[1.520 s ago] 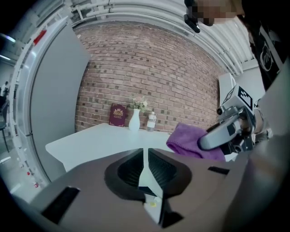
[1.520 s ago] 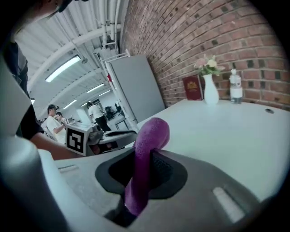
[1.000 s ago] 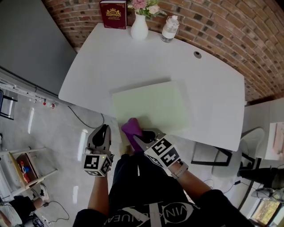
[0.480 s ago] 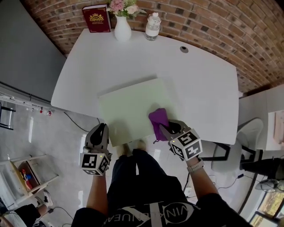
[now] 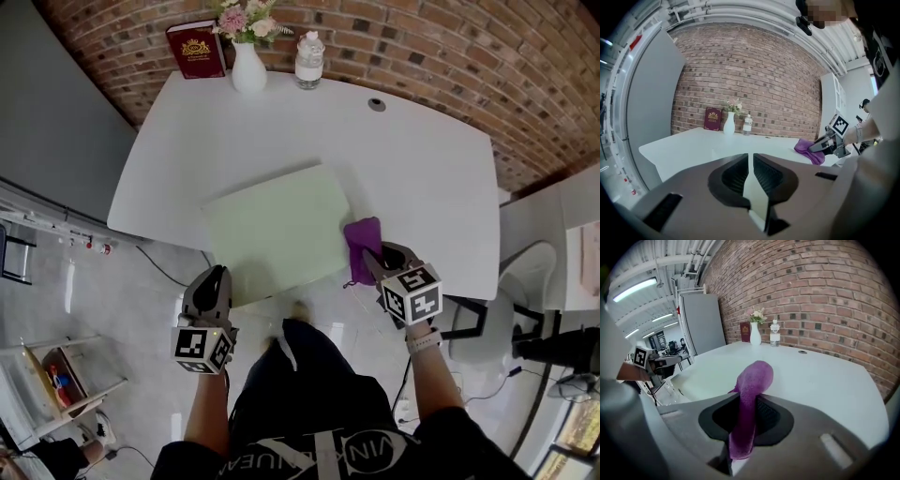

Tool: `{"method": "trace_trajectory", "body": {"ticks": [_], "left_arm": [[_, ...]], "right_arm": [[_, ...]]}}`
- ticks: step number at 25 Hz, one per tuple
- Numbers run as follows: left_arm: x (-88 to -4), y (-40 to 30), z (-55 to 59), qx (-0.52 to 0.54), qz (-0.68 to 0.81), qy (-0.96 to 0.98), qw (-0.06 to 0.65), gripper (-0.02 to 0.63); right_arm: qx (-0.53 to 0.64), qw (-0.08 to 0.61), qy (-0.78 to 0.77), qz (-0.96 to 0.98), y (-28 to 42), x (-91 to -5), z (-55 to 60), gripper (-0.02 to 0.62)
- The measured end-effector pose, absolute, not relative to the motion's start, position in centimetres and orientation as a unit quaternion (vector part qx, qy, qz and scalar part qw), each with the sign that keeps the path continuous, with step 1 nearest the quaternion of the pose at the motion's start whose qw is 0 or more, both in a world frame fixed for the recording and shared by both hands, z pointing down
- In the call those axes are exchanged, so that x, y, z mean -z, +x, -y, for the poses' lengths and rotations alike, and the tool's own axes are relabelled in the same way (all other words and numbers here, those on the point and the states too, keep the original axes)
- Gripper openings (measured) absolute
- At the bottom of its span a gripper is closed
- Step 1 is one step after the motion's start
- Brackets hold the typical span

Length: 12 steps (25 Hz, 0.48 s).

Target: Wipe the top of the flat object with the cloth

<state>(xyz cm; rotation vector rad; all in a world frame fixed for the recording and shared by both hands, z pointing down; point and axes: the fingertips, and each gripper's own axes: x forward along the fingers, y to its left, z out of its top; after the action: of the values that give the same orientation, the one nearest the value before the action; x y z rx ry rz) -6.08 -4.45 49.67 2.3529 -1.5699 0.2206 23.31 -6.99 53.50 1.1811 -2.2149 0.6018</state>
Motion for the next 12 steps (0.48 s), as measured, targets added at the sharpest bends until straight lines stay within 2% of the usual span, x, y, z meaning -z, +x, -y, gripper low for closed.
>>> {"method": "trace_trajectory", "body": {"ticks": [3,7,12], "left_arm": [[-49.5,-6.2,3.5,-0.08,0.542,0.823,0.147,0.035],[-49.6,-7.0,1.5,-0.079,0.541,0.826,0.138,0.035],[-50.5,-8.4,-1.7,-0.078,0.544,0.825,0.131,0.035]], "right_arm": [[-0.206,0.266,0.467,0.818,23.9,-53.5,6.8,0.069],[-0.113,0.263,0.537,0.794,25.0,-51.7,6.5,0.069],[-0.082,0.149,0.519,0.838,20.4,-47.9,3.4,0.069]]}}
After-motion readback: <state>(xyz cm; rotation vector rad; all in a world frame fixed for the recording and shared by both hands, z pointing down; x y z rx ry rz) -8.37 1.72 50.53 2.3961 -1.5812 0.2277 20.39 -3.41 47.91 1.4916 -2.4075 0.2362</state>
